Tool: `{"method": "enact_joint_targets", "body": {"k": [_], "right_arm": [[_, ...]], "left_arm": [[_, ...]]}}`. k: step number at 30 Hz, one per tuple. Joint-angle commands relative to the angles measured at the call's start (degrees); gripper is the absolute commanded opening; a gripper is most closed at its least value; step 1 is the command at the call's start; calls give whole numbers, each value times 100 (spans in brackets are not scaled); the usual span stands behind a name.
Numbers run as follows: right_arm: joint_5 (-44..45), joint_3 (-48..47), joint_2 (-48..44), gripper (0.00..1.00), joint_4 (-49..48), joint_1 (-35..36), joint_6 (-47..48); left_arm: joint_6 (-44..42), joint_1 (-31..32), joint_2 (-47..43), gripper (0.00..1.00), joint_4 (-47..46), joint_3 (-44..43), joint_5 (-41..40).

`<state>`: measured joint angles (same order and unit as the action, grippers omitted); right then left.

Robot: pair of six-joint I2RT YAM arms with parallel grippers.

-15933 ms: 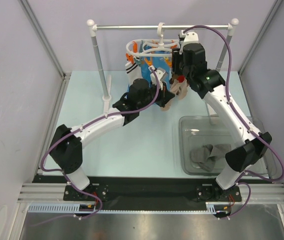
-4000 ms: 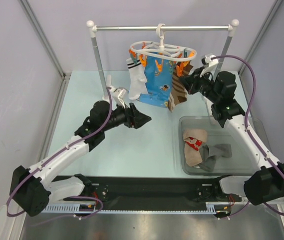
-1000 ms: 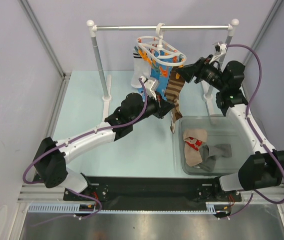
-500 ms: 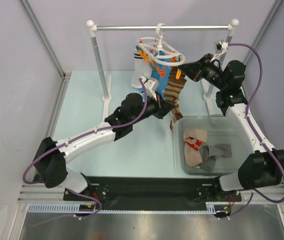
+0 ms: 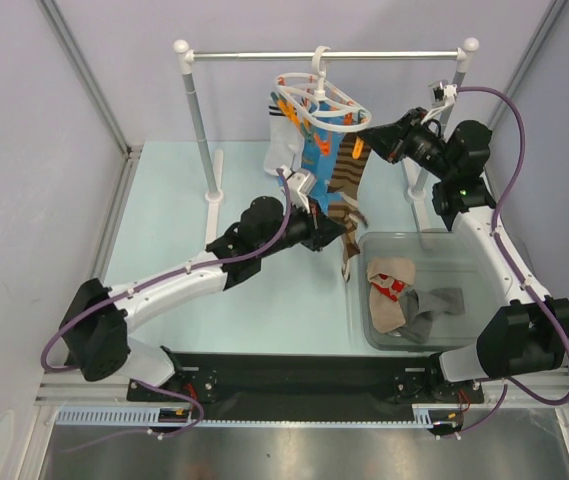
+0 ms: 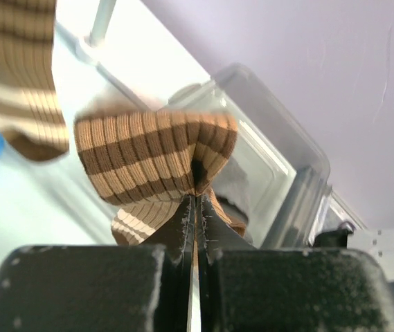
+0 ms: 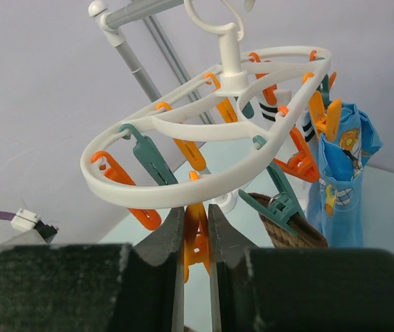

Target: Remove the socks clipped to the hanger

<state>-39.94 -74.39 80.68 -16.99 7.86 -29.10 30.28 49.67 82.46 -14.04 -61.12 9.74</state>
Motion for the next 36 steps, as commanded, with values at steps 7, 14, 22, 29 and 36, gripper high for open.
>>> {"method": "enact_joint_targets", "body": {"k": [7, 14, 22, 29, 36], "right_arm": [[259, -68, -254, 50, 292, -47, 1], [487, 425, -1089, 90, 1091, -258, 62], [1813, 373, -2906, 100, 3481, -742, 229], [2394, -427, -3664, 100, 4020, -742, 476], [2799, -287, -3876, 100, 4002, -742, 590]], "left_arm": [[311, 183, -739, 0, -99, 487, 309], [364, 412, -863, 0, 24, 206, 213], [531, 903, -336, 0, -178, -408, 186], [689, 1422, 1181, 0, -546, -1744, 345], [1041, 1581, 2590, 18, -548, -2781, 731]]}}
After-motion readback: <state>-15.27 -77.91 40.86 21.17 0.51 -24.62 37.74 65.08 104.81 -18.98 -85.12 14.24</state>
